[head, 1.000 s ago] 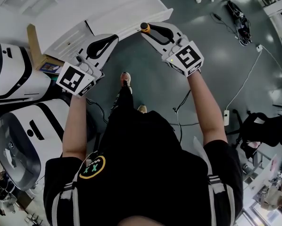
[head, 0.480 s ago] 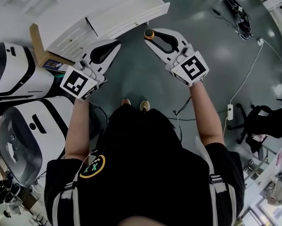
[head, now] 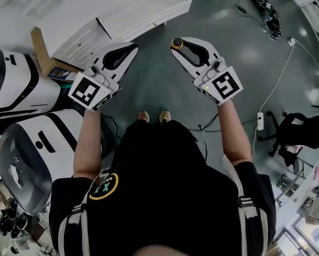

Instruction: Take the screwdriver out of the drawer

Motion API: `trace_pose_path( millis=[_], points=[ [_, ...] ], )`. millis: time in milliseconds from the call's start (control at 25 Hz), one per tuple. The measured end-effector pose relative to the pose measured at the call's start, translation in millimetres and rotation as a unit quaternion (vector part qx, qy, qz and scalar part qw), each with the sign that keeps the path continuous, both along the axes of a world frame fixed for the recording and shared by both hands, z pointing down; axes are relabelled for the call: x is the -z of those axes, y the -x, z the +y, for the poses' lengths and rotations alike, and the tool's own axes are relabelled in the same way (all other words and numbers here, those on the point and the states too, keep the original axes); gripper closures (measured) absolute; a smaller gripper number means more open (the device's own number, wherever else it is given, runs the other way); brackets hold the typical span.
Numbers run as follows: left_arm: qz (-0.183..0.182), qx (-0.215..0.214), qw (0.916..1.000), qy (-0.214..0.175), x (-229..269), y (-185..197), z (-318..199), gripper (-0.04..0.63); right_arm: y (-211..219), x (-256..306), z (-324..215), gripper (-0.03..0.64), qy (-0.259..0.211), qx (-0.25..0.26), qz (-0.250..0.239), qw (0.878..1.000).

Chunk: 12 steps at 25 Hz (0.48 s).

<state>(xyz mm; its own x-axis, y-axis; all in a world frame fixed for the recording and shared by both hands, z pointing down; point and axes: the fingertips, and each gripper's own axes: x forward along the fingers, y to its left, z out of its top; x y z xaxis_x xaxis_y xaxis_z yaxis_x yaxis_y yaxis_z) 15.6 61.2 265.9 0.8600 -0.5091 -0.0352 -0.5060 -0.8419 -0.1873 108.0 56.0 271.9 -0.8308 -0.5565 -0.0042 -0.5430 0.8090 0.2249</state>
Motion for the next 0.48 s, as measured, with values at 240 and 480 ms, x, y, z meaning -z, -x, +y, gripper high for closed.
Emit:
trace_pose_path(
  millis=[240,480],
  points=[
    [0.005,-0.011,0.9999,-0.005,4,18,2,0.574,20,4,4,0.495,0.000,-0.011,-0.007,1.000],
    [0.008,-0.015,0.9998,-0.006,5,31,4,0.574,34,3,6,0.495,0.000,-0.015,-0.005,1.000]
  ],
)
